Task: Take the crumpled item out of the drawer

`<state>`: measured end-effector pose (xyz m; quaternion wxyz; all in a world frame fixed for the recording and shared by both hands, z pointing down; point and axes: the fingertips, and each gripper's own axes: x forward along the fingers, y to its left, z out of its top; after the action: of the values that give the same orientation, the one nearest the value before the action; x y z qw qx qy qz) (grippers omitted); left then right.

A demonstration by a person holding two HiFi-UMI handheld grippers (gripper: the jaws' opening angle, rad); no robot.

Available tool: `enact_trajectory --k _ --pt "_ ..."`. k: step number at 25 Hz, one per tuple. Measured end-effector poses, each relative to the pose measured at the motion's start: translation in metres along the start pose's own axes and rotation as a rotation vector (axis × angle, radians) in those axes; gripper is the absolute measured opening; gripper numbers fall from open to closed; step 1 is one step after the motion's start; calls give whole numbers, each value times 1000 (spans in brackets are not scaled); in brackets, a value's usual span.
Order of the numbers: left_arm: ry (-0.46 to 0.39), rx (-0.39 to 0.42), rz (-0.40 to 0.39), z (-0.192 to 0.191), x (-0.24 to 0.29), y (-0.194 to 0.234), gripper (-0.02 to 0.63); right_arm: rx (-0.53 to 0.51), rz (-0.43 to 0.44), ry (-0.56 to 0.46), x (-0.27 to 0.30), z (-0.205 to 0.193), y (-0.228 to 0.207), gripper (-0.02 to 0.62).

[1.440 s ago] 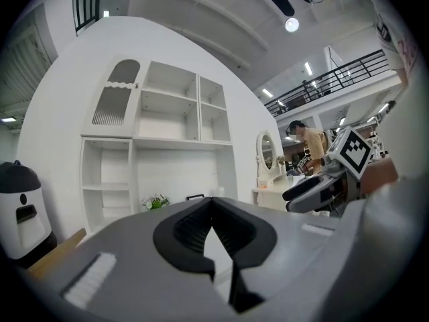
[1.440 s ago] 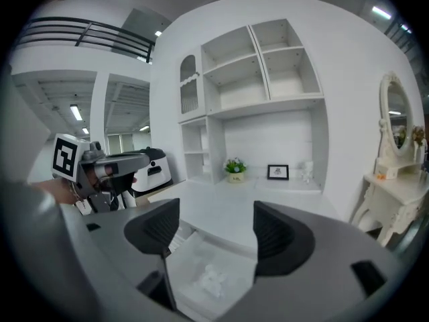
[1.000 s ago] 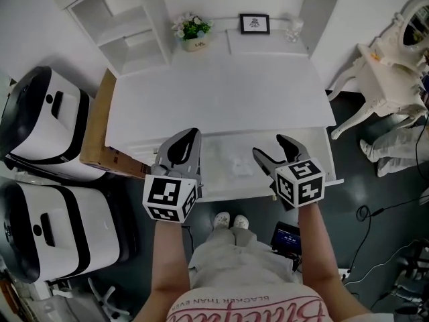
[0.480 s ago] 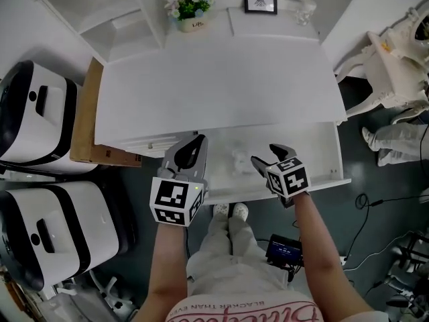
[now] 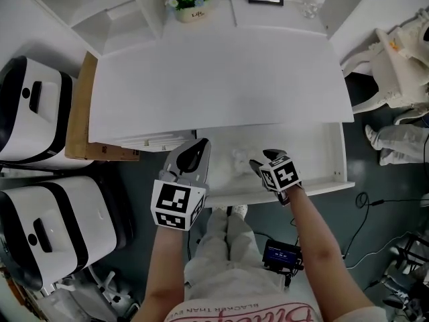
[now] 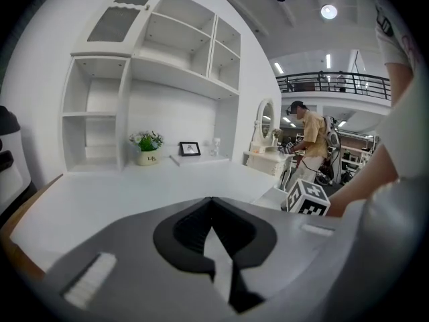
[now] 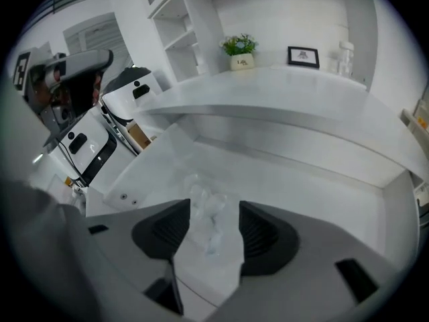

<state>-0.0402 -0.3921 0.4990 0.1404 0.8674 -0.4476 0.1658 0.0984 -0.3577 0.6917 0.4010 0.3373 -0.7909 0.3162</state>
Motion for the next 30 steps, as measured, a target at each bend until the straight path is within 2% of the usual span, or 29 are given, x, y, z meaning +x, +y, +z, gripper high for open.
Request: enact_trajectory --k 8,13,19,30 --pt "43 -25 13 -25 -6 5 4 -9 67 51 37 -10 0 218" --pt "66 -38 9 -38 -8 3 4 -10 108 59 45 -11 4 166" --pt "69 -57 -2 -41 -9 -1 5 -7 93 72 44 -13 4 77" --pt "22 -49 4 -17 -20 -1 4 -24 82 7 13 3 13 72"
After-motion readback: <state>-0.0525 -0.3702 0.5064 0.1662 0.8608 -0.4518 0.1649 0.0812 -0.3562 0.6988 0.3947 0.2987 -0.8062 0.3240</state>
